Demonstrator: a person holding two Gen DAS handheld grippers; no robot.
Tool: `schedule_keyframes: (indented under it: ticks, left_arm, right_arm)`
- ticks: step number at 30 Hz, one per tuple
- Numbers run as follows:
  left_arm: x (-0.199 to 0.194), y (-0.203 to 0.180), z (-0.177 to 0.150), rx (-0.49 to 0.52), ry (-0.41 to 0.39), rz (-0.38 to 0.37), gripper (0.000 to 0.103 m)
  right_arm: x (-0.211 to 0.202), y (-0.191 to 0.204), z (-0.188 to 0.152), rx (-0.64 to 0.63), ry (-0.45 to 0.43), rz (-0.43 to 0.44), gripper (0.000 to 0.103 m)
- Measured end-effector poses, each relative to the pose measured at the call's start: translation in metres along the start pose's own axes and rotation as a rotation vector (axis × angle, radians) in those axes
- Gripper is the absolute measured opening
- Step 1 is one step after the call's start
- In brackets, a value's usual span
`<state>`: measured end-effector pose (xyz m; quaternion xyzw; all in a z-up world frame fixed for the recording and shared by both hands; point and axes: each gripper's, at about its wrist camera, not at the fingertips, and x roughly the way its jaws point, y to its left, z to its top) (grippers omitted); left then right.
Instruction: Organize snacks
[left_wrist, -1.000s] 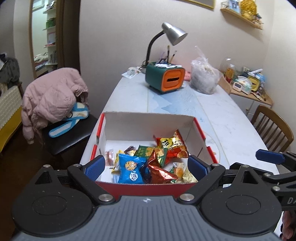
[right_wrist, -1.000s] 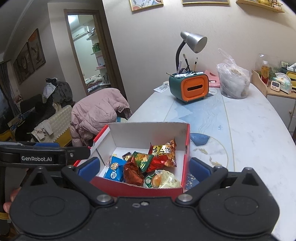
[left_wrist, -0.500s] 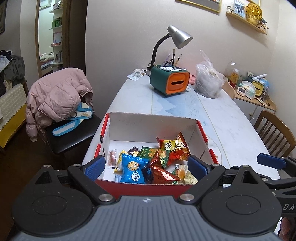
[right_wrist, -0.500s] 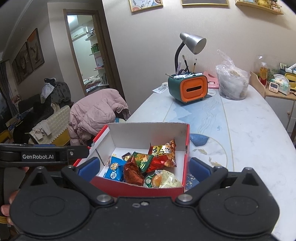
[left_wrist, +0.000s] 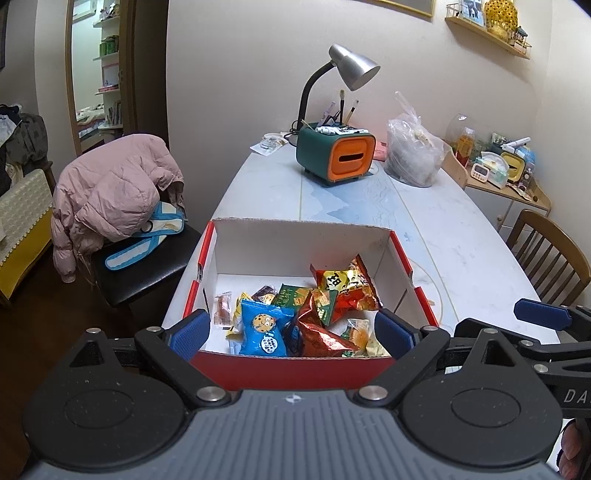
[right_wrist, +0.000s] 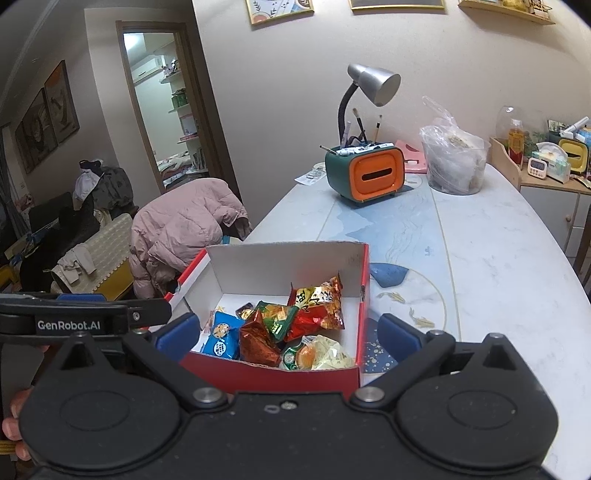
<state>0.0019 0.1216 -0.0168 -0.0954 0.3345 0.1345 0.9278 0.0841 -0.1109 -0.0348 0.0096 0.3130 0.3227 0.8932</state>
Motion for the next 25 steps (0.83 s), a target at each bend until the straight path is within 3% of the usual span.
schedule_keyframes:
  ticks: [25]
  left_arm:
    - [0.001,-0.014,-0.010,0.026,0.038,-0.030,0.097]
  right_arm:
    - [-0.007,-0.009,-0.006,0.027,0.008,-0.019,0.103]
